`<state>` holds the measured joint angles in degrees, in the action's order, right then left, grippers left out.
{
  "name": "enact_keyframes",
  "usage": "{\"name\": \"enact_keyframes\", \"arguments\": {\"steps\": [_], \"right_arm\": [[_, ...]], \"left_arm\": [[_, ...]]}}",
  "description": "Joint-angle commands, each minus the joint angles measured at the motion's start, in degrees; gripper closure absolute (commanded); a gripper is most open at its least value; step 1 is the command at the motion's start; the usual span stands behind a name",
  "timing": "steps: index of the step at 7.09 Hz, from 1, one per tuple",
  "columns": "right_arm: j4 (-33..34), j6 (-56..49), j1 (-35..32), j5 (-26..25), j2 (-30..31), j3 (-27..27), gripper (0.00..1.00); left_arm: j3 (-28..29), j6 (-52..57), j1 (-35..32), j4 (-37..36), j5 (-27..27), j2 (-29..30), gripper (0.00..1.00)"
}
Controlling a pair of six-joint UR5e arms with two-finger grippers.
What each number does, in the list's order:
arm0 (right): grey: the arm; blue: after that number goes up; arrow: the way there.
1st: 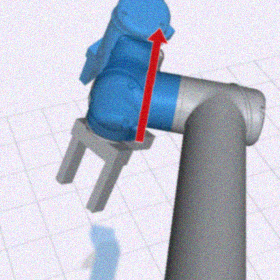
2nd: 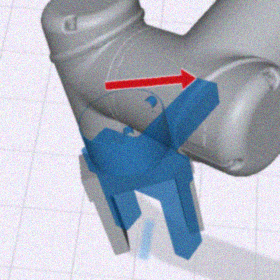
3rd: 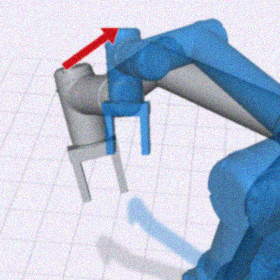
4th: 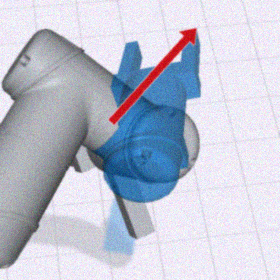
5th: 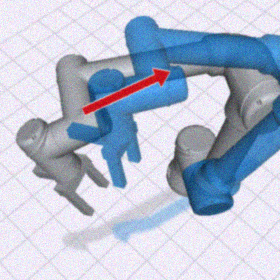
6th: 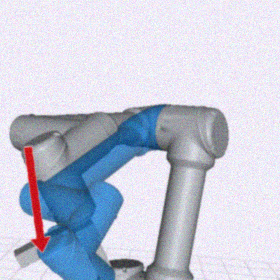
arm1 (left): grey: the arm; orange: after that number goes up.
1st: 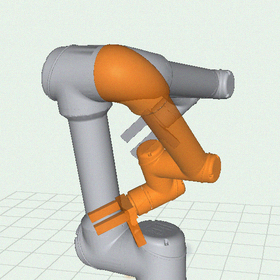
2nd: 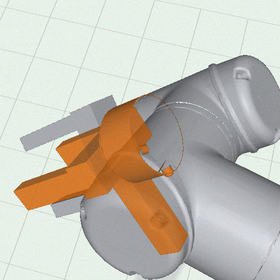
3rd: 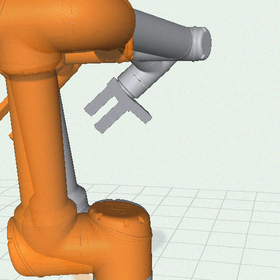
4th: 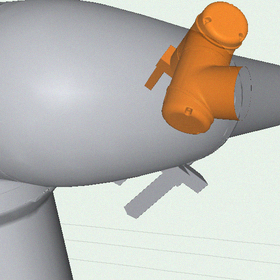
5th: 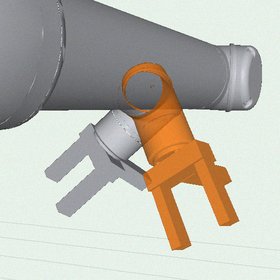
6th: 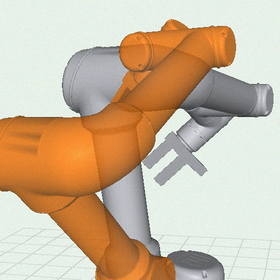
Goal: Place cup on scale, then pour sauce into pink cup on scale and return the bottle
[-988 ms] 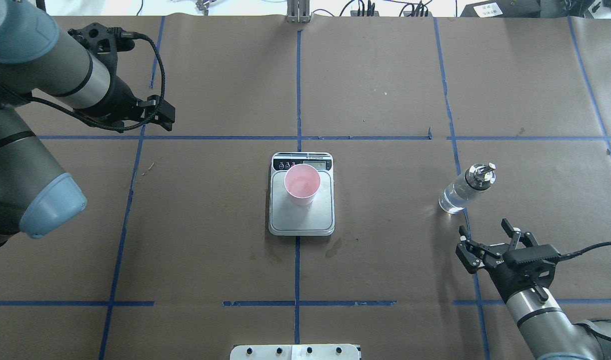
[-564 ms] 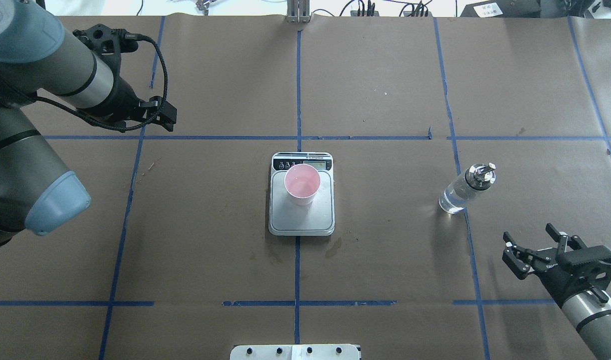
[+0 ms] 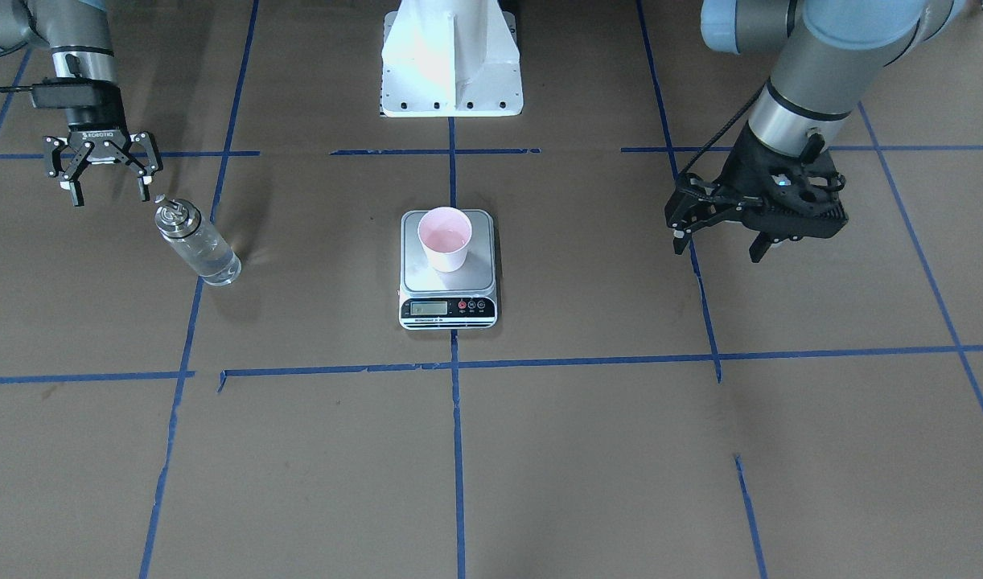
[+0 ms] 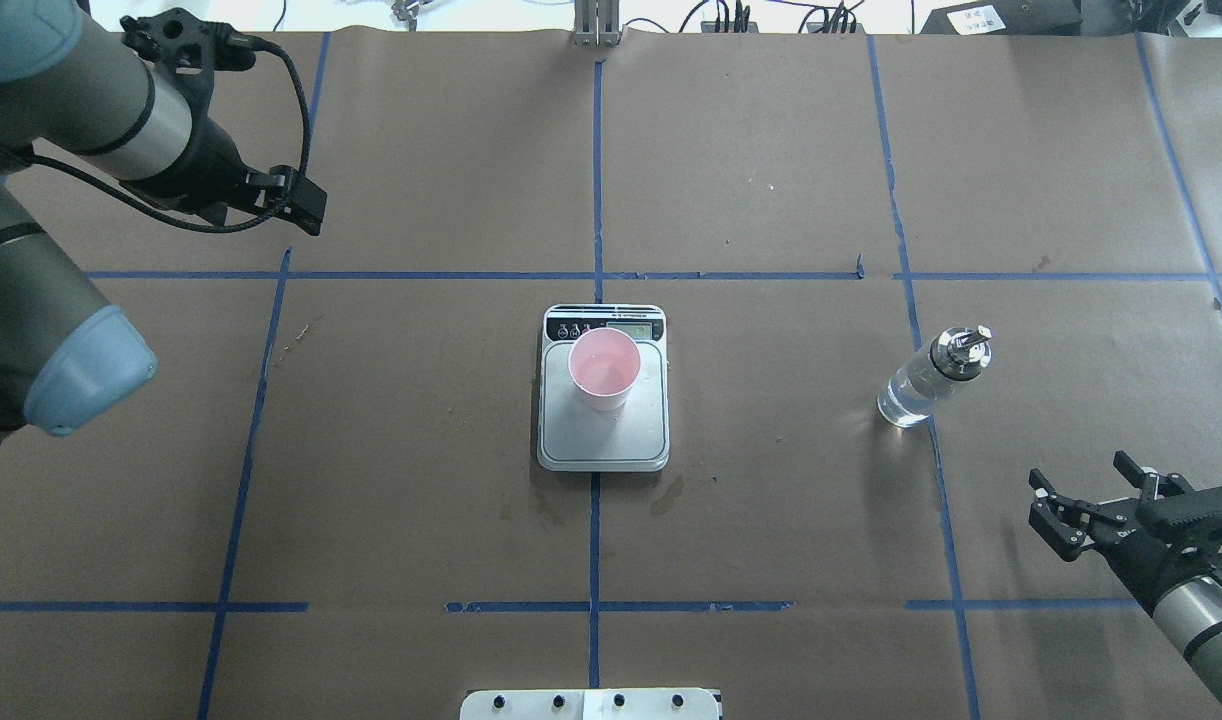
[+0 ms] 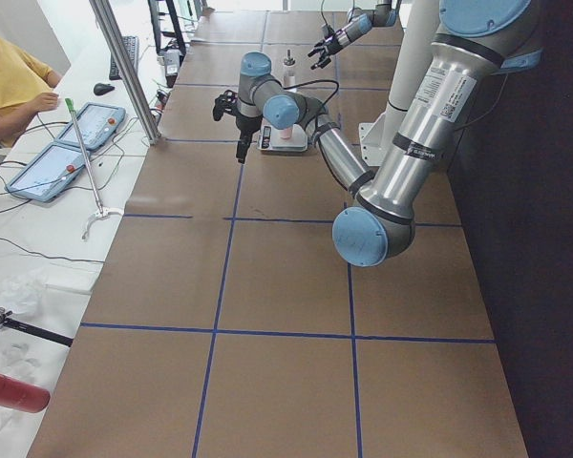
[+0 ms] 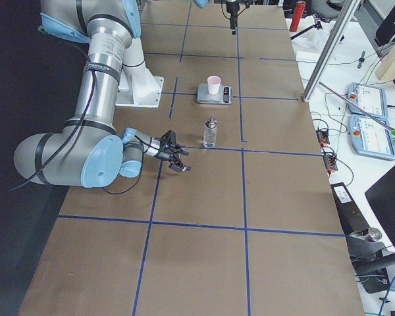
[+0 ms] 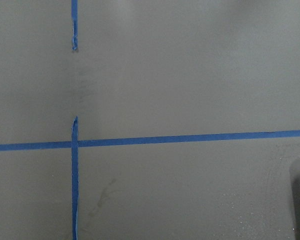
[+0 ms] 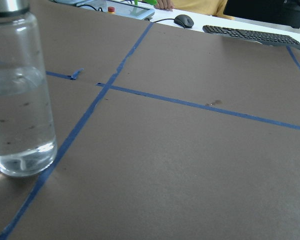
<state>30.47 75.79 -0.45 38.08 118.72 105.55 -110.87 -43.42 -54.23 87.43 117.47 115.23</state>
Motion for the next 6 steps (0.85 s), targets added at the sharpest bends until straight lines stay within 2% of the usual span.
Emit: {"name": "enact_keyframes", "arguments": {"steps": [1,2,3,4,5,6], "right_arm": [[-1.8,-6.1,-7.6,10.2,-0.2,0.4,0.00],[-4.7,-9.1,-10.4,13.7,-0.1,-0.2,0.00],[-4.9,-13.3,-15.8,20.0,0.0,-0.2,0.00],[-5.0,-17.7,-22.6,26.7,-0.5,-0.1,0.00],[-4.9,-22.1,-30.1,35.4,-0.9,-0.5,0.00],[-4.8,-31.5,-42.2,48.0,-3.6,-3.0,0.00]], "left_arm": [[0.6,7.7,-4.5,0.3,5.2,-2.0,0.00],[0.7,11.5,-6.7,0.4,6.5,-3.8,0.00],[1.6,16.7,-9.7,0.4,6.7,-5.1,0.00],[2.1,22.4,-13.8,0.4,11.1,-7.7,0.00],[2.2,28.8,-17.3,0.4,15.0,-11.0,0.00],[3.3,35.4,-21.1,0.4,15.8,-13.9,0.00]]}}
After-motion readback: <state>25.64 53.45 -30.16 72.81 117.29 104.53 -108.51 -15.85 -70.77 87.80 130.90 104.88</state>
